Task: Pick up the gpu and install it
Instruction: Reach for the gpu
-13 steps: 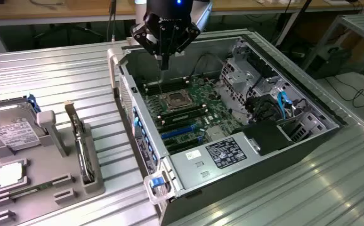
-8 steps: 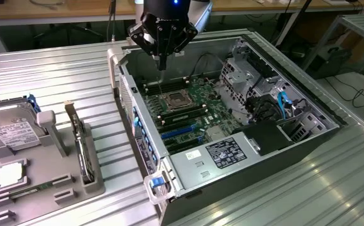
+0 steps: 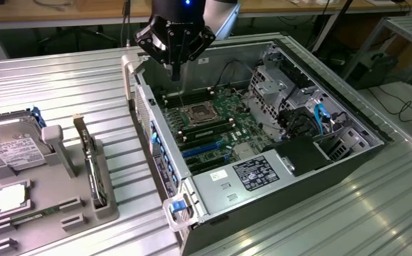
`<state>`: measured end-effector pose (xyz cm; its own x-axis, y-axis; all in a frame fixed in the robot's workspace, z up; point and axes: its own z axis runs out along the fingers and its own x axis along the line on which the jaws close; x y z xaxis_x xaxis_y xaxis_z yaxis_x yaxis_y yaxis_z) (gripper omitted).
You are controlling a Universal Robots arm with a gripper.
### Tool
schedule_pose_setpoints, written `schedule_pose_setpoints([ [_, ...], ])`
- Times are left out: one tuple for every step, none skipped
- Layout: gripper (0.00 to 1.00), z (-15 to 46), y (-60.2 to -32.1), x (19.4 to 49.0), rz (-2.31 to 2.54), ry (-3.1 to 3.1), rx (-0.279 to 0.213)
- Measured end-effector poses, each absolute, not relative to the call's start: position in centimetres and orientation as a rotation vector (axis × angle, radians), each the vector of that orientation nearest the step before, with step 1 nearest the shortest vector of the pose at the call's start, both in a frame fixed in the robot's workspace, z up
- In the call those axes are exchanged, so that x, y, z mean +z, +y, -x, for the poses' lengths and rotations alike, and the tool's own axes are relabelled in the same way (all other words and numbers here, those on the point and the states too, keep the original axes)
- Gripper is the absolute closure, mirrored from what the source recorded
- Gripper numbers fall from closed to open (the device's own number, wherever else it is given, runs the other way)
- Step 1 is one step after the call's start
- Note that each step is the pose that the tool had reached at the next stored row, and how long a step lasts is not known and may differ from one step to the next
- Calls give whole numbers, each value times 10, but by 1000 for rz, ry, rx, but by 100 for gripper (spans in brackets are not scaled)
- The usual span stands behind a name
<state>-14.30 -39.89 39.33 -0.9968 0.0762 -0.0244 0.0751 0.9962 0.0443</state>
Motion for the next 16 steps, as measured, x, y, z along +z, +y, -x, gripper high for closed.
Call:
schedule_pose_setpoints([
  [89,143,-399,393,-118,3112,68],
  [89,144,-399,393,-118,3113,68],
  [89,144,-399,393,-118,3112,68],
  [89,144,-399,393,-118,3113,68],
  [89,145,-399,393,-118,3113,68],
  [89,145,-399,393,-118,3112,68],
  [89,146,-399,393,-118,3112,68],
  [89,146,-399,393,-118,3112,68],
  [89,147,-399,393,-118,3112,68],
  [89,147,-399,393,-118,3113,68],
  [89,147,-399,393,-118,3112,68],
  [89,148,-399,393,-118,3112,68],
  [89,148,-399,393,-118,3112,68],
  [89,149,-399,393,-118,3113,68],
  [89,149,-399,393,-118,3112,68],
  [89,149,-399,393,-118,3113,68],
])
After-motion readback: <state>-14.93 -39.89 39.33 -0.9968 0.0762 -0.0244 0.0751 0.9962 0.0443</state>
